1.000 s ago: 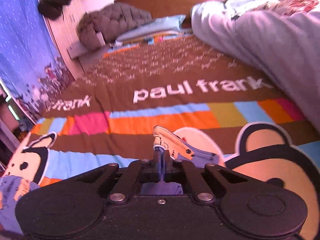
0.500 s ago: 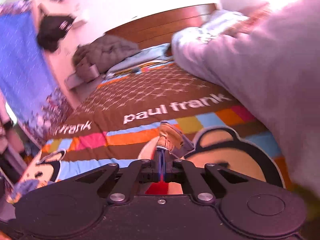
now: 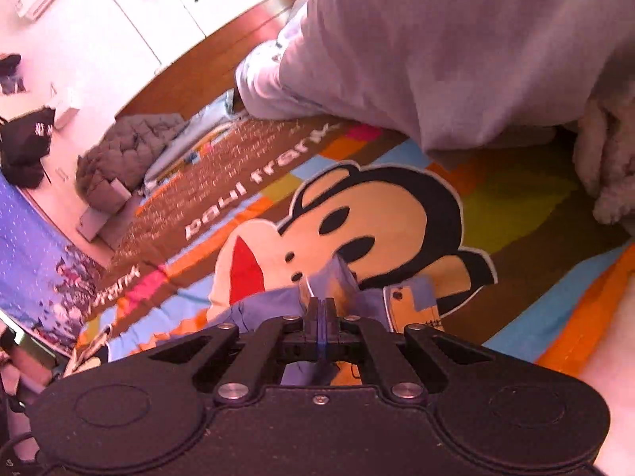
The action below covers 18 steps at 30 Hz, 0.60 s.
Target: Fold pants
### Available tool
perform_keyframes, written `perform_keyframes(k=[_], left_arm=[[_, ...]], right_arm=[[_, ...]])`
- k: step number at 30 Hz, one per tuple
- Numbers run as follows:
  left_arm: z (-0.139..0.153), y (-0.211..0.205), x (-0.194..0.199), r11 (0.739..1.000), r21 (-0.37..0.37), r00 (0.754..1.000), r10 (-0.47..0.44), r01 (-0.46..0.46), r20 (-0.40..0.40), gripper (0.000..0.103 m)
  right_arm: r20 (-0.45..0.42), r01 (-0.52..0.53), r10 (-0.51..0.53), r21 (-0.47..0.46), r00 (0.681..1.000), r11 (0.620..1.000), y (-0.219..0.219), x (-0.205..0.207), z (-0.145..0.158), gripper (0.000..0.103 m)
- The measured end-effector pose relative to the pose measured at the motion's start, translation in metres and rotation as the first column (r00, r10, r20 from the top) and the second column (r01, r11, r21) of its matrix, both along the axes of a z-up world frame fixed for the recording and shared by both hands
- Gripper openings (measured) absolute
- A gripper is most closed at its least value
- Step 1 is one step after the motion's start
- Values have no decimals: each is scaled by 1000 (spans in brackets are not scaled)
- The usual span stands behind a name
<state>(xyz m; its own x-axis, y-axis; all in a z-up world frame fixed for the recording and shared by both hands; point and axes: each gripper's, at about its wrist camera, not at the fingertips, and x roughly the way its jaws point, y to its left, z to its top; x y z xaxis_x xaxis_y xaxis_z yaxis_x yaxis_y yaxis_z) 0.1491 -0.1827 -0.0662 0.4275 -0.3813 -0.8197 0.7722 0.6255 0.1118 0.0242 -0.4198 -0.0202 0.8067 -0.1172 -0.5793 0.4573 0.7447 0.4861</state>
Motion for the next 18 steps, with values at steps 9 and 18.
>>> perform_keyframes(k=[9,18], left_arm=[[-4,-1,-3,999,37,1000,1,-1,4,0],[-3,3,1,1000,25,1000,8,-8,-10,0]], right_arm=[[-106,-41,46,44,993,998,-7,-4,-12,23],[-119,-12,19,60,993,998,-17,20,-29,33]])
